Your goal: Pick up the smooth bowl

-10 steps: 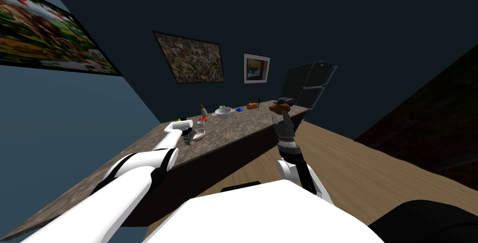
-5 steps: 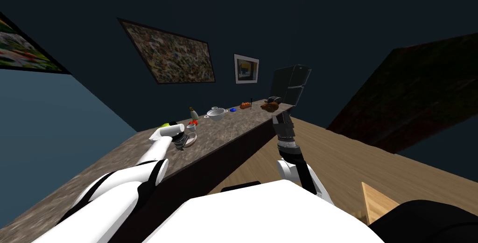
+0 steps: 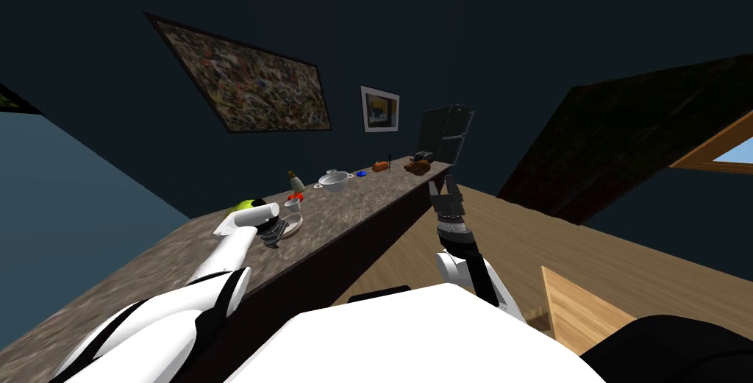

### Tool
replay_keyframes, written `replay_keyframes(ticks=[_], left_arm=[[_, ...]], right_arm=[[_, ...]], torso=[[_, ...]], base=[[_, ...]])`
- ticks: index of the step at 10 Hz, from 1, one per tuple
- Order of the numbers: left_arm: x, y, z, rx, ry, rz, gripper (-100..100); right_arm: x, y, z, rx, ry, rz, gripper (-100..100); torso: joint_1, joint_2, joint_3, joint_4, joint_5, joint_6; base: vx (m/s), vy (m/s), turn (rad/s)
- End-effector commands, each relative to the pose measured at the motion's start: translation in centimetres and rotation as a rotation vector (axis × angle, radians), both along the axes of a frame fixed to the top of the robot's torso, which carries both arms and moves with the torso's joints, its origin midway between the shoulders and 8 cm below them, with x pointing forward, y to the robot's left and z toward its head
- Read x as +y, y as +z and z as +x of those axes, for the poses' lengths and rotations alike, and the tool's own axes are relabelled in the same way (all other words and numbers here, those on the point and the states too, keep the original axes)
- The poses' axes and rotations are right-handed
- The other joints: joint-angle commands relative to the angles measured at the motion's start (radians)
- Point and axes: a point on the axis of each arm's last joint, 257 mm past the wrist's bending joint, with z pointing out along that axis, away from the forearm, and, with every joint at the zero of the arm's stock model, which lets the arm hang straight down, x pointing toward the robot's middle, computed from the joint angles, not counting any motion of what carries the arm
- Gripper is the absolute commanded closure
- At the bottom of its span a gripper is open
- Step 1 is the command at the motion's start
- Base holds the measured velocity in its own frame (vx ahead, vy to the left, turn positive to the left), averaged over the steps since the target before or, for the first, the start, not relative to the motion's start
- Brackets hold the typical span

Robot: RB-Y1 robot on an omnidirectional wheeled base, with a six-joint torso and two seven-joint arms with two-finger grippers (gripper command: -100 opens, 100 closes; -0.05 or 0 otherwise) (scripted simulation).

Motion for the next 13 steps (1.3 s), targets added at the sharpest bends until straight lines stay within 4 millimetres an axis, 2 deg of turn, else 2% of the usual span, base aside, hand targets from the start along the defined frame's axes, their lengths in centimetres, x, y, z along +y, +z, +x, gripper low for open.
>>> replay_keyframes(ticks=[1, 3, 4, 5, 6, 7, 9, 10, 12, 13], left_arm=[[1.6, 0.4, -1.7, -0.008, 0.054, -0.01, -100], [2.2, -0.3, -2.9, 0.004, 0.052, 0.008, -100], [3.6, 0.4, -4.3, -0.006, 0.106, -0.004, -100], [4.1, 0.0, -5.4, 0.002, 0.1, 0.017, -100], [4.1, -0.1, -5.6, 0.006, 0.102, 0.017, -100], [5.5, 0.7, -7.1, -0.005, 0.153, 0.01, -100], [6.0, 0.3, -8.3, 0.008, 0.149, 0.032, -100], [7.4, 1.3, -9.8, -0.005, 0.195, 0.033, -100], [7.8, 0.9, -11.0, 0.011, 0.192, 0.051, -100], [9.0, 2.6, -12.2, -0.013, 0.229, 0.064, -100]], right_arm=[[0.0, 0.0, 0.0, 0.0, 0.0, 0.0, 0], [0.0, 0.0, 0.0, 0.0, 0.0, 0.0, 0], [0.0, 0.0, 0.0, 0.0, 0.0, 0.0, 0], [0.0, 0.0, 0.0, 0.0, 0.0, 0.0, 0], [0.0, 0.0, 0.0, 0.0, 0.0, 0.0, 0], [0.0, 0.0, 0.0, 0.0, 0.0, 0.0, 0], [0.0, 0.0, 0.0, 0.0, 0.0, 0.0, 0], [0.0, 0.0, 0.0, 0.0, 0.0, 0.0, 0], [0.0, 0.0, 0.0, 0.0, 0.0, 0.0, 0], [0.0, 0.0, 0.0, 0.0, 0.0, 0.0, 0]], torso=[[0.0, 0.0, 0.0, 0.0, 0.0, 0.0], [0.0, 0.0, 0.0, 0.0, 0.0, 0.001], [0.0, 0.0, 0.0, 0.0, 0.0, 0.0], [-0.001, 0.0, 0.0, 0.0, 0.0, 0.002], [0.0, 0.0, 0.0, 0.0, 0.0, 0.001], [0.0, 0.0, 0.0, 0.0, 0.0, 0.0], [0.0, 0.0, 0.0, 0.0, 0.0, 0.001], [0.0, 0.0, 0.0, 0.0, 0.0, 0.0], [0.0, 0.0, 0.0, 0.0, 0.0, 0.001], [0.0, 0.0, 0.0, 0.0, 0.0, 0.0]], base=[[-0.014, 0.008, -0.285], [-0.011, 0.016, -0.104], [-0.013, 0.007, -0.294], [-0.017, 0.018, -0.194], [-0.01, 0.012, -0.01], [-0.016, 0.008, -0.331], [-0.013, 0.015, -0.089], [-0.014, 0.008, -0.304], [-0.014, 0.014, -0.105], [-0.016, 0.006, -0.32]])
